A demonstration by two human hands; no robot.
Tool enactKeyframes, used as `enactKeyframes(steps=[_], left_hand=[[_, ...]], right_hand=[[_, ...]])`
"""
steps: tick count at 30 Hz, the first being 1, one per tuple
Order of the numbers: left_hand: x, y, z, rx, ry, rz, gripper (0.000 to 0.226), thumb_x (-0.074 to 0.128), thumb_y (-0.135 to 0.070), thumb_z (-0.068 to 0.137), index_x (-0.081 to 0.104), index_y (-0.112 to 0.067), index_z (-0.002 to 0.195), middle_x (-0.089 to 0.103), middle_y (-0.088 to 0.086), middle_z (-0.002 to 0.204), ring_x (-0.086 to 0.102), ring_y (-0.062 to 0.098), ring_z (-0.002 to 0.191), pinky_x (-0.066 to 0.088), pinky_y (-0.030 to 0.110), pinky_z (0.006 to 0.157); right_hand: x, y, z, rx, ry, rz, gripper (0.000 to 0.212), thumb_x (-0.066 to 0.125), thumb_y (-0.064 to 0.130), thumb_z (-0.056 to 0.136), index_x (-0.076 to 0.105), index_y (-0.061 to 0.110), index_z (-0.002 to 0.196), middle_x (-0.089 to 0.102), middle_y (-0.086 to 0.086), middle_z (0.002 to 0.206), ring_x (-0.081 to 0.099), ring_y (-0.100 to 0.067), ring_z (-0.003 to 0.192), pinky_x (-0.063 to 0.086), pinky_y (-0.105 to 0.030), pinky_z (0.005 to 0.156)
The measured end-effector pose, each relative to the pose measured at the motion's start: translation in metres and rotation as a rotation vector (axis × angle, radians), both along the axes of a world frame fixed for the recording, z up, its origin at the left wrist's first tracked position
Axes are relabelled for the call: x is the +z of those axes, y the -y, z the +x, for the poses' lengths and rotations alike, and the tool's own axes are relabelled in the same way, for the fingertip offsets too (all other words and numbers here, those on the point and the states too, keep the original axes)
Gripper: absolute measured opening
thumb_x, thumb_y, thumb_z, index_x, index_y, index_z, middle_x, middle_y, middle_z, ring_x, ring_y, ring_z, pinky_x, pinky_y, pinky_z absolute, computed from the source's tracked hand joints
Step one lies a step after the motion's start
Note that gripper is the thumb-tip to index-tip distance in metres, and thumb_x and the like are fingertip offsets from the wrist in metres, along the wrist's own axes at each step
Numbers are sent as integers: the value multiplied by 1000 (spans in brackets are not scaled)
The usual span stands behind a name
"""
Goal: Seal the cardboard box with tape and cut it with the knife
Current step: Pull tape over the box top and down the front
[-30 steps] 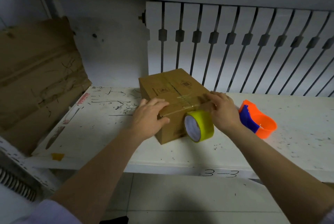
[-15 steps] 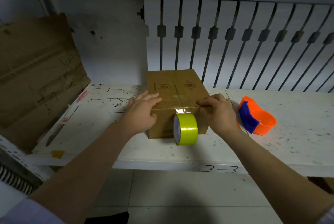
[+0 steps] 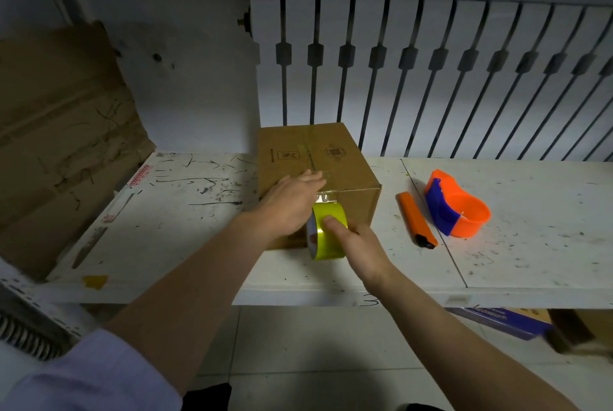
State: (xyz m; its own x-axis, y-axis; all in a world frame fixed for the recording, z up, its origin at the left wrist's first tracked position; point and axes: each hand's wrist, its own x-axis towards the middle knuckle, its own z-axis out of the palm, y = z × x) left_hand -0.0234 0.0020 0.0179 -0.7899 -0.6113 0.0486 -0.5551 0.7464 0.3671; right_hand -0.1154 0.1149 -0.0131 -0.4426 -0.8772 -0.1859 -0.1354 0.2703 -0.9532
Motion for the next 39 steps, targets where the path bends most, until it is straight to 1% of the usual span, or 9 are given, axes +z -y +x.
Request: enactKeyframes(steps=[3, 6, 11, 15, 18, 22, 27, 33, 39], left_hand=[[-1, 2, 3, 4, -11, 59, 45, 32, -10, 99, 28, -16, 143, 19, -2, 157, 12, 12, 145, 7, 36, 119], [-4, 3, 6, 9, -43, 82, 44, 32, -13, 98, 30, -20, 142, 22, -4, 156, 14, 10, 145, 8, 35, 119], [-8, 0, 6, 14, -56, 50, 45, 32, -14, 98, 28, -21, 143, 23, -4, 155, 14, 10, 144, 8, 35, 119], [-9, 3, 5, 9, -54, 47, 45, 33, -12, 98, 30, -21, 142, 24, -5, 155, 15, 9, 144, 9, 34, 118], [-10, 4, 4, 7, -50, 56, 45, 33, -11, 98, 31, -21, 141, 25, -6, 155, 16, 8, 144, 9, 34, 119], [-10, 5, 2, 13, -51, 48, 42, 35, -18, 98, 35, -21, 140, 28, -5, 153, 19, 9, 143, 11, 35, 119], [-11, 8, 0, 34, -113, 39, 38, 36, -24, 98, 43, -19, 135, 38, -4, 149, 28, 10, 140, 17, 34, 118], [-14, 10, 2, 26, -134, 3, 38, 37, -22, 98, 44, -20, 135, 38, -4, 149, 28, 9, 140, 15, 33, 116], [-18, 10, 1, 32, -145, -20, 37, 36, -24, 98, 45, -20, 134, 39, -5, 148, 29, 8, 139, 15, 35, 116]], right_hand=[[-1, -2, 4, 35, 15, -45, 20, 49, 30, 93, 58, 28, 76, 64, 3, 84, 58, -12, 79, 40, -17, 66], [-6, -3, 5, 63, 50, -74, 20, 47, 30, 94, 62, 22, 84, 71, -13, 94, 65, -12, 78, 45, -11, 62], [-7, -5, 7, 3, 59, -107, 26, 48, 30, 94, 65, 11, 90, 71, -9, 81, 64, 4, 56, 42, 0, 50], [-10, -3, 13, -27, -44, -35, 45, 48, 47, 89, 66, 6, 91, 75, -18, 86, 70, -26, 82, 54, -30, 77], [-14, -3, 16, -42, -56, 30, 41, 49, 52, 86, 62, 13, 79, 75, -17, 81, 72, -30, 79, 55, -45, 85], [-12, -6, 16, -54, 69, -18, 25, 51, 35, 92, 59, 17, 78, 71, -14, 80, 70, -27, 66, 57, -28, 69], [-16, -20, 13, -13, 139, -44, 25, 42, 22, 96, 58, 2, 98, 65, -19, 83, 65, -3, 53, 41, 0, 48], [-22, -15, 19, -61, 104, -7, 28, 45, 29, 95, 59, 9, 82, 71, -23, 79, 70, -32, 68, 55, -41, 80], [-27, -17, 25, -98, 108, 30, 25, 48, 33, 92, 61, 19, 76, 70, -12, 78, 71, -32, 78, 55, -48, 87]])
